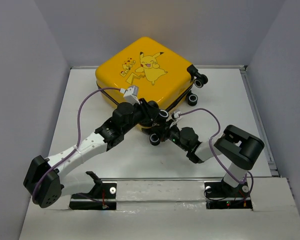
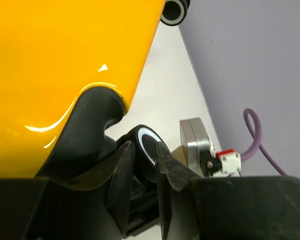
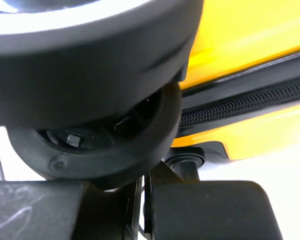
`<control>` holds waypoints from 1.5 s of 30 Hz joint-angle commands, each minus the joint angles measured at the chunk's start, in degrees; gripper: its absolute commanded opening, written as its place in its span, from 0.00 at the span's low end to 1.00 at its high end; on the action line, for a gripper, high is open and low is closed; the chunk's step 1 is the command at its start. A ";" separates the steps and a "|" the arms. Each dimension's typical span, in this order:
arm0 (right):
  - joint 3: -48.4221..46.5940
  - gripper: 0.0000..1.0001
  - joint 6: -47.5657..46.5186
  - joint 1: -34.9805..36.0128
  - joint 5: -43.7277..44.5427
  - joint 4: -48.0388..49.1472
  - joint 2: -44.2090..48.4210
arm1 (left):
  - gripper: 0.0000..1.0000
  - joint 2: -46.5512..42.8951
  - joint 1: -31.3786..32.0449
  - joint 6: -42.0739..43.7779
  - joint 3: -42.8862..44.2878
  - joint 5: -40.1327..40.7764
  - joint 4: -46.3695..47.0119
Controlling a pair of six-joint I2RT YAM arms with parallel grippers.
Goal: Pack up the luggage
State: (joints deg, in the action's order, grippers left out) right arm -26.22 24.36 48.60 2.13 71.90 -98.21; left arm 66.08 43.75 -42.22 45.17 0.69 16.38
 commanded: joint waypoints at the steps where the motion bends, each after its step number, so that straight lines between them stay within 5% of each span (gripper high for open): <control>1: -1.21 0.07 -1.07 3.78 4.98 26.36 2.50 | 0.33 2.38 -0.94 2.75 5.27 -2.27 -1.61; 7: -2.17 0.07 -4.40 6.51 2.62 19.53 5.48 | 0.31 4.14 -4.63 6.00 10.20 -9.47 -8.02; 15: -17.52 0.07 -11.61 16.60 8.13 -6.90 8.22 | 0.30 4.23 -8.77 5.21 5.81 -16.06 -6.71; 24: -21.51 0.07 -7.57 18.02 12.28 -20.21 9.35 | 0.32 -1.29 -10.26 7.41 2.04 -12.31 -8.91; 32: -19.84 0.07 -5.82 18.02 12.46 -21.01 9.27 | 0.76 -21.42 -15.97 12.76 3.26 -1.31 -29.87; 37: -19.14 0.07 -5.11 17.50 12.63 -20.57 8.92 | 0.78 -26.34 -16.24 10.59 -1.30 -5.51 -37.12; 45: -17.99 0.07 -4.14 17.49 12.37 -19.87 9.00 | 0.81 -25.05 -16.24 8.29 -7.20 -13.25 -31.33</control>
State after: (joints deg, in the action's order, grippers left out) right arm -44.14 19.94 66.67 13.04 48.21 -89.60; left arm 39.09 27.62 -33.32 38.65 -5.41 -17.85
